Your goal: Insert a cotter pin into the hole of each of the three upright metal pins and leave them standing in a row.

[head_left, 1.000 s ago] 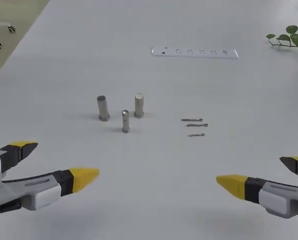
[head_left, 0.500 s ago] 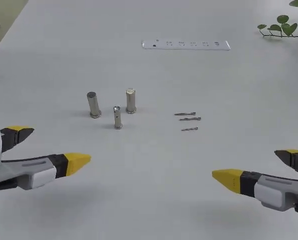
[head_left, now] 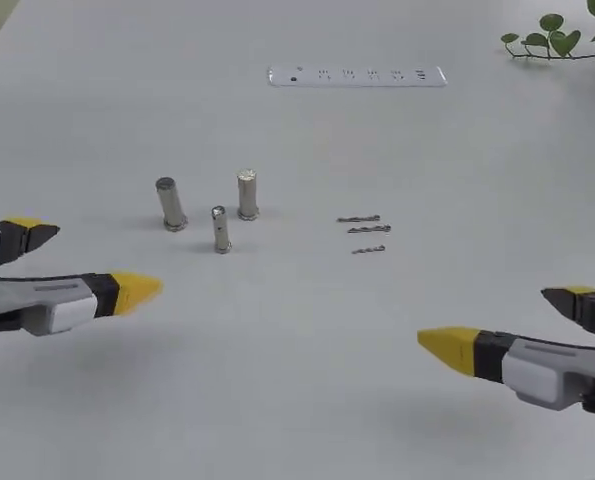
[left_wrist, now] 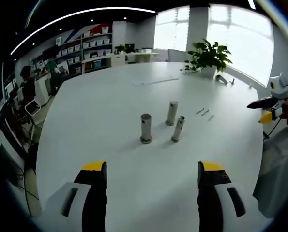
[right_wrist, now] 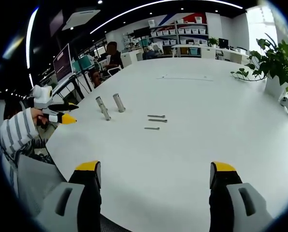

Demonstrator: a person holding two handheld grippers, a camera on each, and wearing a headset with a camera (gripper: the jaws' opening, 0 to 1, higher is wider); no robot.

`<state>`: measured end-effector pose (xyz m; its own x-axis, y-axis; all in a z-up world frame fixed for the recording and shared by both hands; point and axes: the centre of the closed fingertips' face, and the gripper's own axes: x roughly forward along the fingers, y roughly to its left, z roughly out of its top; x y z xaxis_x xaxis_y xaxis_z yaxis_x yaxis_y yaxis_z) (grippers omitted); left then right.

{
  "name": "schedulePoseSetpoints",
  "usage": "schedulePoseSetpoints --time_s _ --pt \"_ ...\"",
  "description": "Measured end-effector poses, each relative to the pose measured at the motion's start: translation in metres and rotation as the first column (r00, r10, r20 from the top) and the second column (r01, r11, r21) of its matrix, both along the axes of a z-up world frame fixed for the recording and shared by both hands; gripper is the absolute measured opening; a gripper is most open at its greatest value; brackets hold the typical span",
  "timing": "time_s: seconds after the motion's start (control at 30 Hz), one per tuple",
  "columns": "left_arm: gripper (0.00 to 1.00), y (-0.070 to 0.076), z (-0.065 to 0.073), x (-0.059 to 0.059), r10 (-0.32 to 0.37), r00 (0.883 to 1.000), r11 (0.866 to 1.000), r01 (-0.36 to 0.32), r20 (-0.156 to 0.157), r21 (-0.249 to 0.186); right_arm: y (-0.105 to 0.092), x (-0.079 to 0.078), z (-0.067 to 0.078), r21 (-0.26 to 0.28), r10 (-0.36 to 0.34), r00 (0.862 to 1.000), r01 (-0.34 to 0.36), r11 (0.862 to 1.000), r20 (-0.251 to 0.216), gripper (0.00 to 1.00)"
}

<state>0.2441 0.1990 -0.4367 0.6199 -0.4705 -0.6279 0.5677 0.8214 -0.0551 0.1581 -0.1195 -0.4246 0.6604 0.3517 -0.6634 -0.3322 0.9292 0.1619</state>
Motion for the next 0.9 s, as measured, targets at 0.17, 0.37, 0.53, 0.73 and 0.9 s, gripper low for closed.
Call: schedulePoseSetpoints --time_s 0.17,0.37,0.53,0.73,0.9 --pt "0.71 0.002 -0.005 0.014 -0.031 1.0 0.999 0.031 0.0 0.038 0.0 0.0 -0.004 -0.008 0.0 1.0 0.0 1.0 -0.013 0.92" --pt "0.67 -0.005 -0.002 0.029 -0.044 0.999 0.999 0.044 0.013 0.005 -0.001 0.0 -0.006 -0.007 -0.008 1.0 0.008 1.0 -0.018 0.92" --pt "0.61 -0.013 -0.003 0.04 -0.069 0.997 0.998 0.069 0.023 -0.011 -0.002 0.0 -0.007 -0.009 -0.013 1.0 0.013 1.0 -0.025 0.92" --pt "0.56 -0.027 -0.008 0.049 -0.1 0.995 0.995 0.1 0.026 -0.01 -0.006 0.0 -0.009 -0.01 -0.025 0.999 0.025 1.0 -0.031 0.91" --pt "0.51 -0.037 -0.01 0.057 -0.111 0.993 0.994 0.111 0.037 -0.016 -0.009 -0.001 -0.01 -0.012 -0.034 0.999 0.033 0.999 -0.036 0.91"
